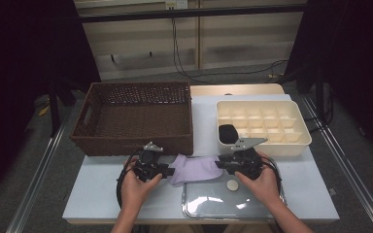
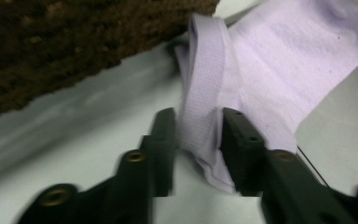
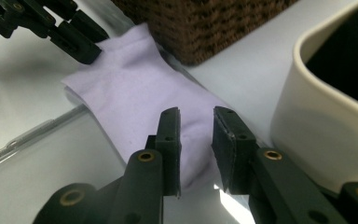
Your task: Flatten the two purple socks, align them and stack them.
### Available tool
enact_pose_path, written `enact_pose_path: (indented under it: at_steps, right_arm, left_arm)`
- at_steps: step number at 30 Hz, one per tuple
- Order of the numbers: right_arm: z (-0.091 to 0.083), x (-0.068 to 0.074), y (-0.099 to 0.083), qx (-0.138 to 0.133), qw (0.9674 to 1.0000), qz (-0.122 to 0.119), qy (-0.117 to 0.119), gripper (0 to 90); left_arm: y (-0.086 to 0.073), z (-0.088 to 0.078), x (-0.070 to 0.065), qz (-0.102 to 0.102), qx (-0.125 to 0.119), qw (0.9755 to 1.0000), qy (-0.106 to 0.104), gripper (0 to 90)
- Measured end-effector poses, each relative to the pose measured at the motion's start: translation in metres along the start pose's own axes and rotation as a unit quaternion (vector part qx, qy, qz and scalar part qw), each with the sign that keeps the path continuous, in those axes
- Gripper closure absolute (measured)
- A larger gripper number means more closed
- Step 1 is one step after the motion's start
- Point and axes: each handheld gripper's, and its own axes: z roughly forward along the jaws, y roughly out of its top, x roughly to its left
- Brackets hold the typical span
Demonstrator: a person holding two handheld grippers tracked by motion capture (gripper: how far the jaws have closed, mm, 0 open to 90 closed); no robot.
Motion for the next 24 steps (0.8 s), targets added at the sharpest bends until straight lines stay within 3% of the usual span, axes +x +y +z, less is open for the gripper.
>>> enact_pose_path:
  at_steps: [7, 9, 16, 20, 24]
  right_arm:
    - [0.018, 0.012, 0.002, 0.011, 0.9993, -0.029, 0.022, 79.4]
    - [0.022, 0.014, 0.001, 0.015, 0.999, -0.033, 0.027, 80.4]
    - [0.038, 0.02, -0.005, 0.041, 0.9975, -0.052, 0.026, 87.7]
    - [0.037, 0.02, -0.005, 0.041, 0.9977, -0.05, 0.023, 87.4]
    - [0.037, 0.021, -0.006, 0.04, 0.9976, -0.054, 0.021, 87.3]
  left_arm:
    - [0.0, -0.012, 0.005, -0.01, -0.028, 0.9995, 0.011, 60.5]
    - [0.0, -0.011, 0.006, -0.01, -0.026, 0.9996, 0.005, 60.6]
    - [0.002, -0.007, 0.003, -0.014, -0.012, 0.9997, -0.015, 74.3]
    - [0.006, -0.009, -0.006, 0.017, -0.02, 0.9996, -0.01, 74.4]
    - [0.005, 0.001, -0.008, 0.025, -0.018, 0.9995, -0.01, 70.0]
